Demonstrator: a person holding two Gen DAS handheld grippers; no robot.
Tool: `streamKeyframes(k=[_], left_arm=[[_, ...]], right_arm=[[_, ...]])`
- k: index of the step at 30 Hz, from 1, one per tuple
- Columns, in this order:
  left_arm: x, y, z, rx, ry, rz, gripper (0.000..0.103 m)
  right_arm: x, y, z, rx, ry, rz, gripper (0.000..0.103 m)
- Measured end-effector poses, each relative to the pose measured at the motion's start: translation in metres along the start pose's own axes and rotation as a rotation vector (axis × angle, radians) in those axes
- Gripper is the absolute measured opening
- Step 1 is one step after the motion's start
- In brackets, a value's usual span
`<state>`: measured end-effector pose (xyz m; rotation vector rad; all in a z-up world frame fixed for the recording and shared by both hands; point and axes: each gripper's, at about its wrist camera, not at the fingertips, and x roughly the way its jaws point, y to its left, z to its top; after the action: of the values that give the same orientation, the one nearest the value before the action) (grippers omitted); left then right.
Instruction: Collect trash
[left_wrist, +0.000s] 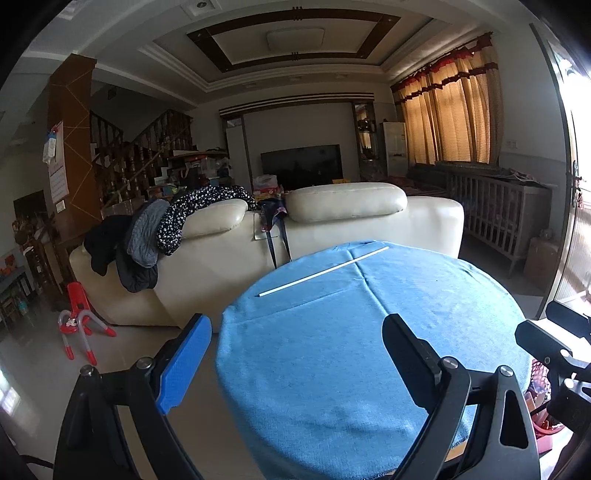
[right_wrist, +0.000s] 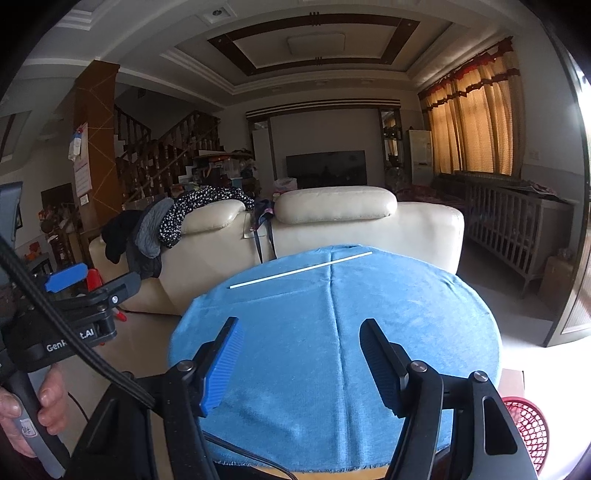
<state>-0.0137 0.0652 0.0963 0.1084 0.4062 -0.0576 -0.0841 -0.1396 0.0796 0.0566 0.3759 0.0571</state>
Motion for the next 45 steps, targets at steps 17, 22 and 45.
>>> streamKeyframes(k=[17, 22, 45], left_arm=[[-0.0038, -0.0042, -0.0053, 0.001, 0.002, 0.012, 0.094], [-0.0059, -0.0039, -0.0061, -0.002, -0.002, 0.016, 0.094], [-0.0062, -0.0034, -0.0065, -0.004, 0.000, 0.003, 0.094]], right_arm=[[0.0000, -0.0057, -0.0007, 0.017, -0.002, -0.016, 0.070], [-0.0001, -0.0060, -0.0011, 0.014, -0.003, -0.018, 0.070], [0.0019, -0.0073, -0.0015, 0.010, 0.003, -0.019, 0.070]])
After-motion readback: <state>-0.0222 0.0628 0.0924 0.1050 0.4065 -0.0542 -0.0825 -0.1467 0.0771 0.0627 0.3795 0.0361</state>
